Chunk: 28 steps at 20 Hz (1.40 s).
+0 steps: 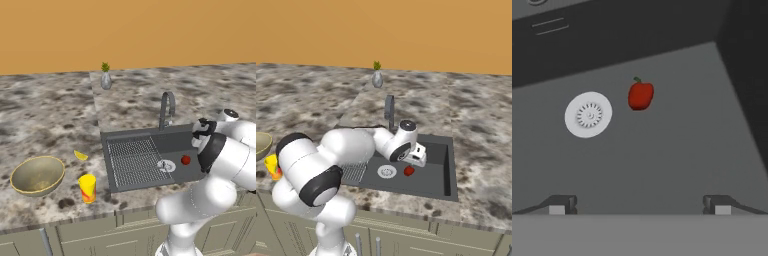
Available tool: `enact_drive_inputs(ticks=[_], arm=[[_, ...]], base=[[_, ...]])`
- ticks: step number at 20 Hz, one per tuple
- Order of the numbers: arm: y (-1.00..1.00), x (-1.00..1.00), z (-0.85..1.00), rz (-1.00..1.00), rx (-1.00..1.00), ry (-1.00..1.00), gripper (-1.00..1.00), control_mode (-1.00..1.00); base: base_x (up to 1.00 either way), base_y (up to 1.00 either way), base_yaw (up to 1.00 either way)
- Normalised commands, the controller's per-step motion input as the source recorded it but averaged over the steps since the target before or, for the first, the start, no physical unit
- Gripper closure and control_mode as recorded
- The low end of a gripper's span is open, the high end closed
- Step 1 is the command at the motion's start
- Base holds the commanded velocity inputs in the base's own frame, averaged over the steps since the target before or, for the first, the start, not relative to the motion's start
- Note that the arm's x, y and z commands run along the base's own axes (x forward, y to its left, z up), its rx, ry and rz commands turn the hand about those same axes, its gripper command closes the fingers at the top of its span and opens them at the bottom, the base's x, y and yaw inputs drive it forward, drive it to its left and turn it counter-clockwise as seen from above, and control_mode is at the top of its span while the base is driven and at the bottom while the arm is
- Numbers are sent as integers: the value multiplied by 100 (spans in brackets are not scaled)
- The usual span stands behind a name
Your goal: Remove the lemon wedge and bell pepper from the sink. Then move the bowl and cup from the counter to the sink for washing.
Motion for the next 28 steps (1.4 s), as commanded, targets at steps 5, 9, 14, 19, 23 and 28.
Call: enact_drive_inputs(ticks=[5, 9, 14, 19, 23, 28], arm=[[-13, 19, -12, 0, 0, -8, -100, -100], [-6, 23, -12, 0, 0, -5, -100, -100], [-5, 24, -13, 0, 0, -8, -100, -100], [-7, 18, -7, 0, 1, -3, -100, -100], [-9, 10, -7, 0, 0, -4, -100, -100], [-14, 13, -5, 0, 0, 0, -100, -100]], base=[[0, 0, 0], [0, 0, 0], [0, 0, 0], [0, 0, 0], [0, 0, 0], [0, 0, 0]])
